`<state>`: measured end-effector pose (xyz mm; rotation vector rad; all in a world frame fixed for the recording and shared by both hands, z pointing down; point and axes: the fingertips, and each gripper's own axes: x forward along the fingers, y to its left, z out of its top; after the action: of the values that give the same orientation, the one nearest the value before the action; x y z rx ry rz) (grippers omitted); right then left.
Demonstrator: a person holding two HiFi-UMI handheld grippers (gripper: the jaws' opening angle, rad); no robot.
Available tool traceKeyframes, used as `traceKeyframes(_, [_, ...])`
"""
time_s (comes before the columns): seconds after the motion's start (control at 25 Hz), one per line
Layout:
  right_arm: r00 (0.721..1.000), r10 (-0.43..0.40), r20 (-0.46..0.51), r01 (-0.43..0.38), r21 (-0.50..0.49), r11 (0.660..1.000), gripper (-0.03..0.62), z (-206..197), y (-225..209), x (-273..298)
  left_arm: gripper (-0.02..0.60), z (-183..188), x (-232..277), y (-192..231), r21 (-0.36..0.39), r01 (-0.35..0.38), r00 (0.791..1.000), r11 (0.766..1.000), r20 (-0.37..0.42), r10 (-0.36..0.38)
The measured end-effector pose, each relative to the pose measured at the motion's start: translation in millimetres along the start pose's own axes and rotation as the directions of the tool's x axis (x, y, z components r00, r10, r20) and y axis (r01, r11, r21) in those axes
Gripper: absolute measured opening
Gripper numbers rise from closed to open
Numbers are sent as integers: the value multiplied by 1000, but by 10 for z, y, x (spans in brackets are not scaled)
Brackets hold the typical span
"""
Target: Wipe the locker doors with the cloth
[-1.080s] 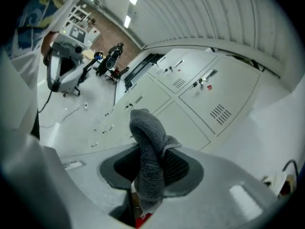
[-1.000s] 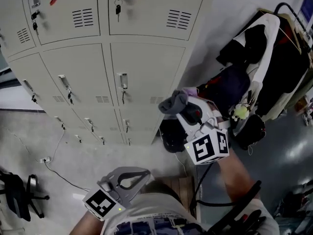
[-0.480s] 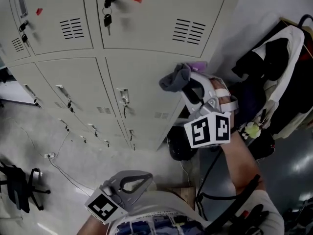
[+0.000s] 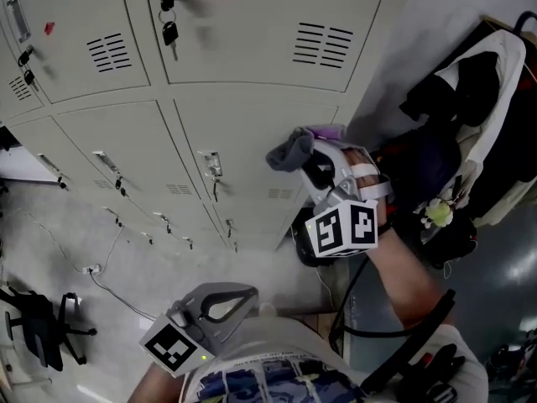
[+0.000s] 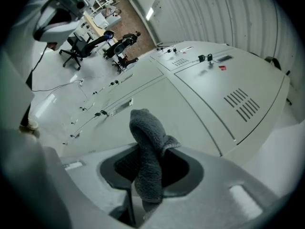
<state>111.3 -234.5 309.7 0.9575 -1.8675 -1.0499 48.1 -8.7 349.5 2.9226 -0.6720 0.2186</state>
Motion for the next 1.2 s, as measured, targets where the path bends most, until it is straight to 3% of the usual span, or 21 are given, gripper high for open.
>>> traceKeyframes(0.48, [979, 193, -60, -189, 58, 980, 114, -563, 1243, 374, 3, -56, -79, 146, -35, -7, 1000, 999, -28, 6])
traceKeyframes(0.88, [935, 342, -99, -332, 102, 938, 112, -952, 2153, 622, 3, -170, -135, 155, -72, -55, 998, 996, -47, 52])
traceKeyframes(1.2, [892, 434, -124, -419, 133, 898, 112, -1134, 2717, 802, 3, -187, -153, 144, -59, -66, 996, 996, -55, 63])
